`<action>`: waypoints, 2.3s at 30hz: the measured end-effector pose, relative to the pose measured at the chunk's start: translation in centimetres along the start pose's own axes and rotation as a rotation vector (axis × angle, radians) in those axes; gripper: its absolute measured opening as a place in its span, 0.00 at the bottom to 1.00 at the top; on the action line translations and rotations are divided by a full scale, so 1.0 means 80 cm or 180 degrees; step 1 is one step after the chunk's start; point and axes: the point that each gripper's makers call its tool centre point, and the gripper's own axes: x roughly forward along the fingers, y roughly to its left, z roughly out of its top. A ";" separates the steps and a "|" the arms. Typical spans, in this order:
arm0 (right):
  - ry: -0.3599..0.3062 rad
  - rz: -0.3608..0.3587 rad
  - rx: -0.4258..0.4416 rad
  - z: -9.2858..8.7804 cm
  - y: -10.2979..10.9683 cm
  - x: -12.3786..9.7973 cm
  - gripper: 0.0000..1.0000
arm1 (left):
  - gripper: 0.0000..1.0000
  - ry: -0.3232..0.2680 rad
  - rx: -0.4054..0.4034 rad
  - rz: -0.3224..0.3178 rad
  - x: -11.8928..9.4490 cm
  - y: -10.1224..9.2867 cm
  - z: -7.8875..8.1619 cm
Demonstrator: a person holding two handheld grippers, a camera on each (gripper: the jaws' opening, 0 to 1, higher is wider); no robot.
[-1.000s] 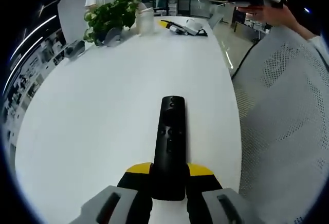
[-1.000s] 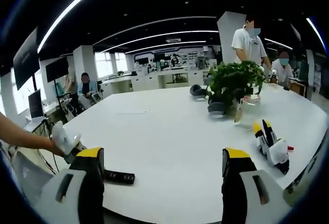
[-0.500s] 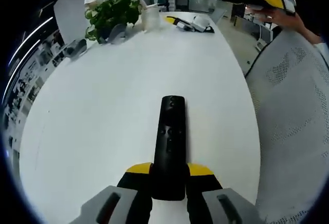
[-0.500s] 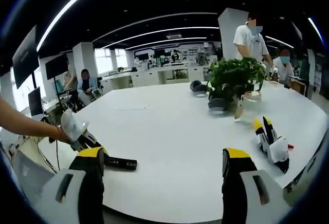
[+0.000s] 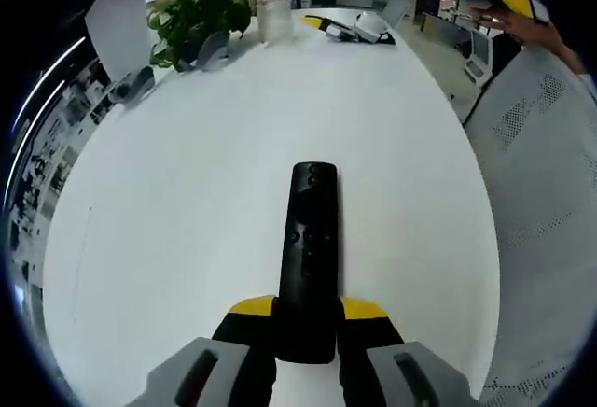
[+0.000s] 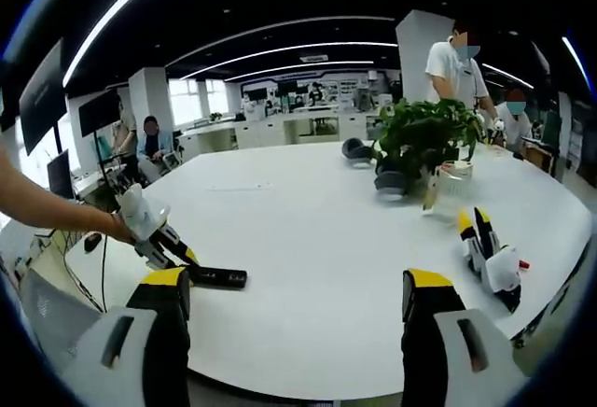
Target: Press the specified remote control buttons in sequence, fully releasing each button before pressing the next.
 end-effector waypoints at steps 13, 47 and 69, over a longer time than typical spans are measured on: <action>0.0060 -0.0012 -0.0027 -0.004 0.000 0.002 0.97 | 0.23 0.0044 -0.0012 0.0077 0.006 0.051 0.005; 0.0246 -0.0100 -0.0061 -0.017 -0.006 0.005 0.94 | 0.23 0.0337 0.0193 0.0184 0.013 0.145 0.009; 0.0376 -0.0110 -0.0127 -0.026 -0.006 0.008 0.92 | 0.23 0.0535 0.0479 0.0308 0.021 0.219 0.022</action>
